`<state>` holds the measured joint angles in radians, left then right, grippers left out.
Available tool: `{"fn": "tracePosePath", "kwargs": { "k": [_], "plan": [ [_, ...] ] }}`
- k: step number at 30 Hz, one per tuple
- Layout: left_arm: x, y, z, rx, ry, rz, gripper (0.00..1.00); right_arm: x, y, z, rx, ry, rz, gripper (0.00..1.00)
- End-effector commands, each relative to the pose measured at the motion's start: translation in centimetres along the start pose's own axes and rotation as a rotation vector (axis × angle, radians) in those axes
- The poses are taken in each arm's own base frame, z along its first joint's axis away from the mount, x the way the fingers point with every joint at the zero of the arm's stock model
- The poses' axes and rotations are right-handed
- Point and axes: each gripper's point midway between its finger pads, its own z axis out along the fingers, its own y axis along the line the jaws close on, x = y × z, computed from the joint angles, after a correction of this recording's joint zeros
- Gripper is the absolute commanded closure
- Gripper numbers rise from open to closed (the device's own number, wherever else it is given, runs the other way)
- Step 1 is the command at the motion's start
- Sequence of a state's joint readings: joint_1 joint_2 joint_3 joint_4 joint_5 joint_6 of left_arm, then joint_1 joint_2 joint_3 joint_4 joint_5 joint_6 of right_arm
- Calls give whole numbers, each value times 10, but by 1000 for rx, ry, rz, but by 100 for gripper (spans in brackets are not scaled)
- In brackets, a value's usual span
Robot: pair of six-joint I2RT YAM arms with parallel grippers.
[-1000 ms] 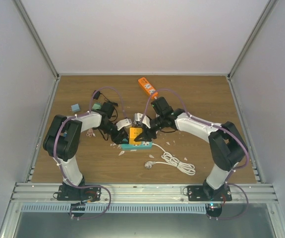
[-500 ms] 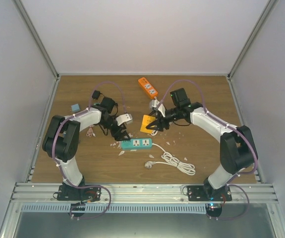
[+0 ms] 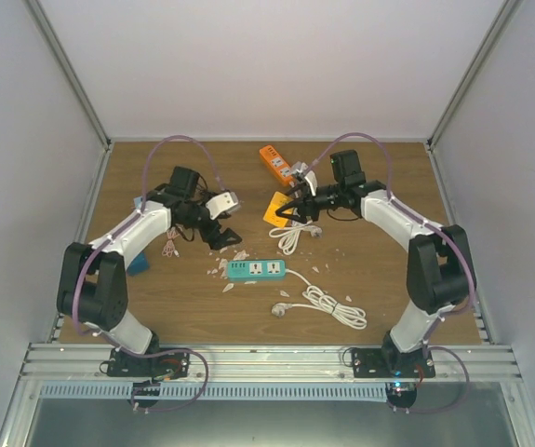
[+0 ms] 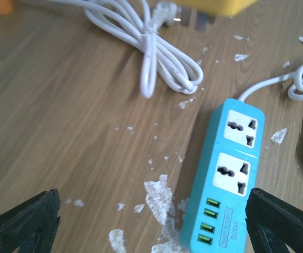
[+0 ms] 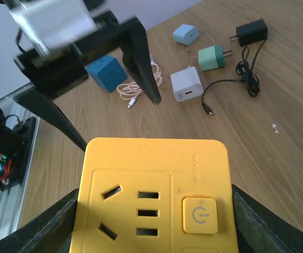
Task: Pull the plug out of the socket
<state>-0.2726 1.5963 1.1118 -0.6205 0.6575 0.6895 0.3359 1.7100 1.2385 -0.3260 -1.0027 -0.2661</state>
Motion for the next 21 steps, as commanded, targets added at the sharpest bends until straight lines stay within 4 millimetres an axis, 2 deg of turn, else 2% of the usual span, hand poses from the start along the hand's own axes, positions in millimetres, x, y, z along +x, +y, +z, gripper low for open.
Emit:
{"fn": "tracePosePath", "kwargs": {
  "k": [1,6,13,16,18,21],
  "plan": [
    [-23,19,-38,-79,-131,-22,4,-14,-9,8,-54,-61,106,79],
    [-15,39,-77,-165,-230,-117,3,-14,-5,32,-113,-50,130,79],
    [6,65,-123,-318,-285,-224,3,-6,21,89,-215,4,110,77],
    [11,66,-136,-346,-314,-245,2,-7,31,111,-254,14,105,76],
    [11,59,-141,-322,-334,-237,2,-9,36,122,-274,13,103,76],
    [6,42,-144,-276,-366,-196,4,-15,31,129,-268,-9,147,77]
  ]
}}
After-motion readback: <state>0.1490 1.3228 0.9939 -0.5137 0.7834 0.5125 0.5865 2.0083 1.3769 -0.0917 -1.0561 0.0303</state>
